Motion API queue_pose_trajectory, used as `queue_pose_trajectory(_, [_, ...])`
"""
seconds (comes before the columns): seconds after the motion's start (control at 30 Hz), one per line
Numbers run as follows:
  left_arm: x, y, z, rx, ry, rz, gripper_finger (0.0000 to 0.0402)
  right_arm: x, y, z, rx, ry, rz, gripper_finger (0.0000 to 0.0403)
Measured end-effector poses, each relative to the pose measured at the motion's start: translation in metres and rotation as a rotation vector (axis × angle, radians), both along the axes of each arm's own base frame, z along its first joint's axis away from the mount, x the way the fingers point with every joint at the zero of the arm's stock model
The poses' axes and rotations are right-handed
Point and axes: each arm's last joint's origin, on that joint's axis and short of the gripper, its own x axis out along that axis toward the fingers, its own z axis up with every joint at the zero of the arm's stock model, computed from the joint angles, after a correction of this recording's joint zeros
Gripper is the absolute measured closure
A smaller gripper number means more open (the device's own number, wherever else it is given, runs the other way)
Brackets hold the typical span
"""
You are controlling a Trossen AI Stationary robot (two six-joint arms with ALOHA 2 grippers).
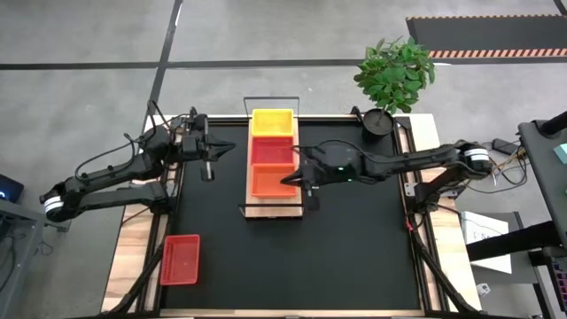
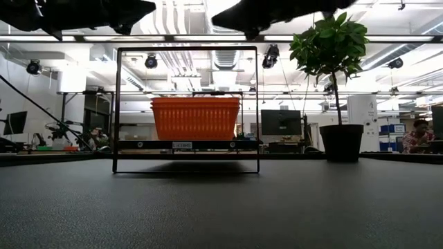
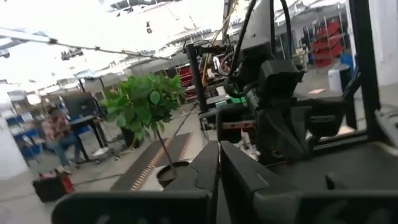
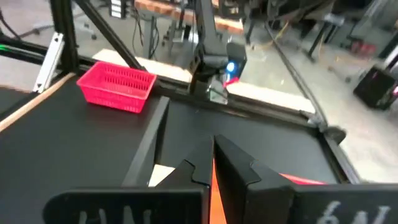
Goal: Stack baskets on shelf by color
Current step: Stack the red bin on top of the stacked red bins on the shelf
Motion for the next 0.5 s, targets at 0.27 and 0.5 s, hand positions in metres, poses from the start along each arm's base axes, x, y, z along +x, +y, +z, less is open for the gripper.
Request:
queue_pose_trajectory(0.27, [0.005, -0.004, -0.003, -0.183, 0.007, -0.072, 0.0402, -0.051, -0.007, -0.007, -0.079, -0.098, -0.009, 0.0394])
queue_pose_trajectory(0.5, [0.020, -0.022, 0.004, -0.302, -0.096, -0.207, 0.0402, -0.083, -0.012, -0.003, -0.136, -0.170, -0.003, 0.0394])
